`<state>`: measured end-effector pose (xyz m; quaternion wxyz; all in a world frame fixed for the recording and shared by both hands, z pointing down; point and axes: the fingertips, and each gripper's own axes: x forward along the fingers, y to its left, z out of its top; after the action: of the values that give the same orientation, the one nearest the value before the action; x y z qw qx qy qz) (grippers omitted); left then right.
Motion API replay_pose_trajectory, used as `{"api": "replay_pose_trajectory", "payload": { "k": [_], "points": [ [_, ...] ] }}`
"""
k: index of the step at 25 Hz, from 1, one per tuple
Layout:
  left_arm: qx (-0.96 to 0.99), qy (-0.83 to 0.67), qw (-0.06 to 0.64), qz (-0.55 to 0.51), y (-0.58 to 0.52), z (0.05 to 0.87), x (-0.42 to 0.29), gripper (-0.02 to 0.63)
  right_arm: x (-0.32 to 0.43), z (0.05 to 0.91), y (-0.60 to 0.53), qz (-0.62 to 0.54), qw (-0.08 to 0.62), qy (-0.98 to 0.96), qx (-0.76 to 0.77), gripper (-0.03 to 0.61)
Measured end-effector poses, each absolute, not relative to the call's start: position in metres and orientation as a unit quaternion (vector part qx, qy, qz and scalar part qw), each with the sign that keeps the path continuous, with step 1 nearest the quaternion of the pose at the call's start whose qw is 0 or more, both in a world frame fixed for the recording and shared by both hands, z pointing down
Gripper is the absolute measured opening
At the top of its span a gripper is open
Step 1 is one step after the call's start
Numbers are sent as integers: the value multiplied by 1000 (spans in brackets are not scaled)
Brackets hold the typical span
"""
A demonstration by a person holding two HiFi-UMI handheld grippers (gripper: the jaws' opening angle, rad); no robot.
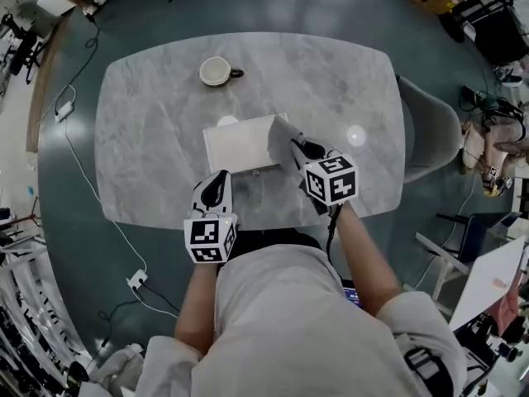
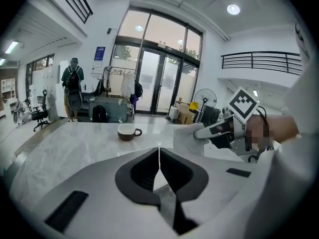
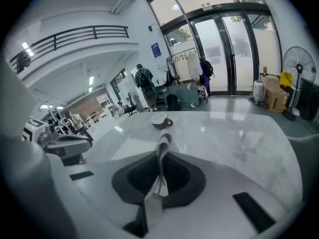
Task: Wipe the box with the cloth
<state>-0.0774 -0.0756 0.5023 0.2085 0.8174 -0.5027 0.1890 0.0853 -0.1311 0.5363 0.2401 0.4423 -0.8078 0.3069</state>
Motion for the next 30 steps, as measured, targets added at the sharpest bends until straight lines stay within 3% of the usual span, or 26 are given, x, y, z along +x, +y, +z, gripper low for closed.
{"api": "replay_pose_trajectory", "payload": {
  "k": [12,30],
  "points": [
    [838,-443,242,205,-126,540,-97,29,67,600,-188,168,431,-750,472,34],
    [843,-426,257,206,-144,562,-119,29,41,625,-191,75,528,-714,453,33]
  ]
}}
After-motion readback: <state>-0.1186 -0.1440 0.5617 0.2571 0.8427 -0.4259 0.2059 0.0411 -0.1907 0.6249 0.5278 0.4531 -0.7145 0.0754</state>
